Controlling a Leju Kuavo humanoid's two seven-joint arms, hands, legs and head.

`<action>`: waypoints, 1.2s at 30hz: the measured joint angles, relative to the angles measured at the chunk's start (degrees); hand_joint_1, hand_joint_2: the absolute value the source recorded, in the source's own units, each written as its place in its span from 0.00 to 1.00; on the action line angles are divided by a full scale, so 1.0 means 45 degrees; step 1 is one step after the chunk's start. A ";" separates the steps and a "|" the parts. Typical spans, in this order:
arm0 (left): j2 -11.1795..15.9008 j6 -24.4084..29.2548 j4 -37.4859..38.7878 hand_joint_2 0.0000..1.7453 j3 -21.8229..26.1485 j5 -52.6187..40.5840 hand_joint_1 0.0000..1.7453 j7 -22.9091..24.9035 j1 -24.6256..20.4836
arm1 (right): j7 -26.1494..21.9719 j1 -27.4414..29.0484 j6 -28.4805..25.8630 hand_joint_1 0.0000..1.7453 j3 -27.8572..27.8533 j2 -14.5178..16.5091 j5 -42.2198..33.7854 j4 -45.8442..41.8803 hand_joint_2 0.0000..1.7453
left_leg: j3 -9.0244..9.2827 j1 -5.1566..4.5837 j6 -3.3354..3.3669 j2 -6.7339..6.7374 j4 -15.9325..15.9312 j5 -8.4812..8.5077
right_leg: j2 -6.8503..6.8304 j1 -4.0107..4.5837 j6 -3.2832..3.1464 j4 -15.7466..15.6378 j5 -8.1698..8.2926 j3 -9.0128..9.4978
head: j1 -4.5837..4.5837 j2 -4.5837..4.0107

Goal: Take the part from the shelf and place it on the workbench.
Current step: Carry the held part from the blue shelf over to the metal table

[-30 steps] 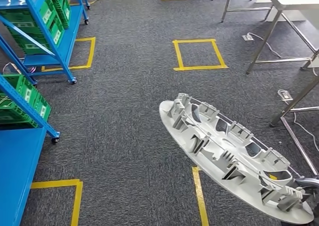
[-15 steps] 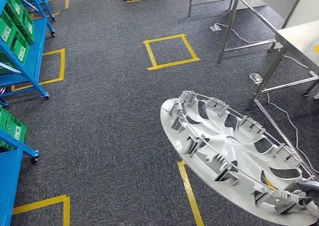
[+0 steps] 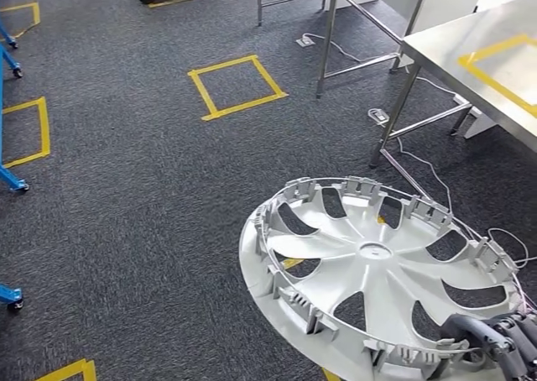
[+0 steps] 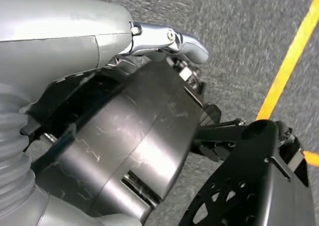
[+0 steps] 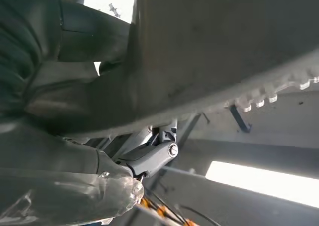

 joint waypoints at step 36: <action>0.0708 0.0372 0.0049 1.00 -0.3034 0.1679 0.00 -0.0500 -0.0759 | 0.0350 0.0342 -0.0015 1.00 -0.0280 0.0001 0.0763 -0.0445 1.00 | 0.2535 -0.0054 -0.0446 0.0686 -0.0289 -0.2100 | -0.0802 0.0366 -0.0627 -0.2050 0.1717 -0.0143 | 0.0034 0.0000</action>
